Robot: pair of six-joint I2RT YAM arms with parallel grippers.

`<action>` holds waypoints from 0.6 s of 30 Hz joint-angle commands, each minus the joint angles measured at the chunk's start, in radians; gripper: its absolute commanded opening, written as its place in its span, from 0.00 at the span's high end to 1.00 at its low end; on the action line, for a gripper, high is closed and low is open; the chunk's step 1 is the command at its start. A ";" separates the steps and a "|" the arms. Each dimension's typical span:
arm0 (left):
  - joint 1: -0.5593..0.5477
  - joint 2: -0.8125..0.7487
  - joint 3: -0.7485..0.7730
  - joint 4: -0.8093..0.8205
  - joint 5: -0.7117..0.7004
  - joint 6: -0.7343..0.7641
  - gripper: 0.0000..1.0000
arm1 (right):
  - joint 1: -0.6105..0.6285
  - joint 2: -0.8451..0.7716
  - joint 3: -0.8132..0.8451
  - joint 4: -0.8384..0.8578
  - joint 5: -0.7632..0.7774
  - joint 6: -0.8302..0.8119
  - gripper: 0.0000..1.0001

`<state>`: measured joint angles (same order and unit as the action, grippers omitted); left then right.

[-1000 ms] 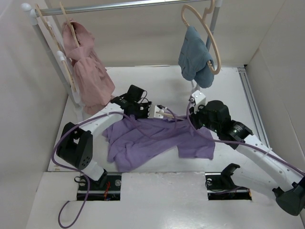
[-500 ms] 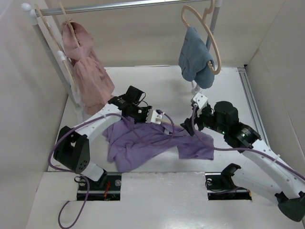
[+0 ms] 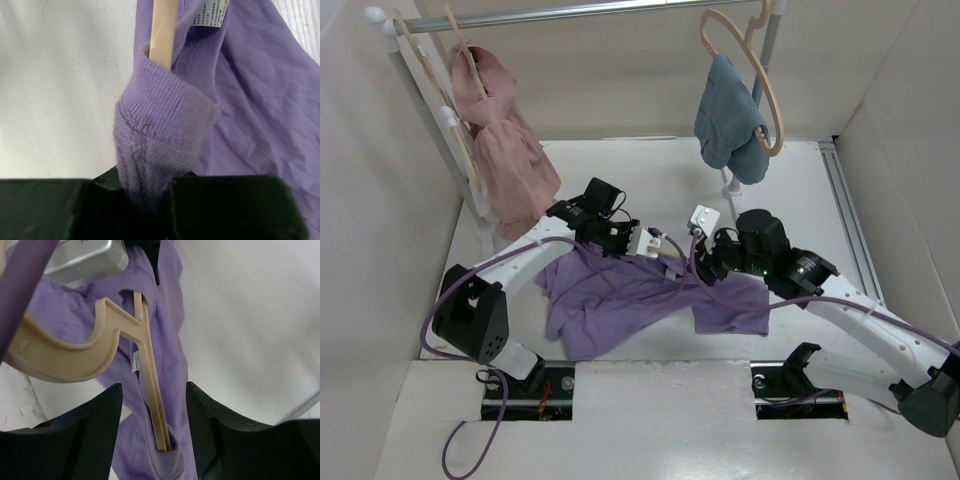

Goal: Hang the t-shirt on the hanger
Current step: Place tshirt on hanger

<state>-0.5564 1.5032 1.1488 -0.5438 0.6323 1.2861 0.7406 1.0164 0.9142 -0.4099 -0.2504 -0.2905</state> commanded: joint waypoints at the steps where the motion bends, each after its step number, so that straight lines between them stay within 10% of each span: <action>1: -0.005 -0.040 0.045 -0.005 0.069 -0.007 1.00 | 0.005 0.004 -0.011 0.085 -0.003 -0.021 0.42; 4: -0.005 -0.040 0.045 -0.005 0.078 -0.007 1.00 | 0.005 0.028 -0.050 0.164 -0.003 0.022 0.68; 12: -0.005 -0.040 0.074 -0.015 0.127 -0.036 1.00 | -0.004 0.143 -0.051 0.250 -0.081 0.042 0.53; 14: -0.005 -0.040 0.074 -0.015 0.127 -0.036 1.00 | -0.016 0.143 -0.051 0.261 -0.072 0.065 0.71; 15: -0.005 -0.040 0.074 -0.015 0.127 -0.036 1.00 | -0.017 0.120 -0.051 0.261 -0.058 0.083 0.97; 18: -0.005 -0.040 0.051 0.054 0.080 -0.105 1.00 | -0.041 0.071 -0.064 0.272 -0.027 0.111 1.00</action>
<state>-0.5442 1.5021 1.1637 -0.5560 0.6472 1.2446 0.7284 1.1351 0.8501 -0.2222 -0.3210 -0.2401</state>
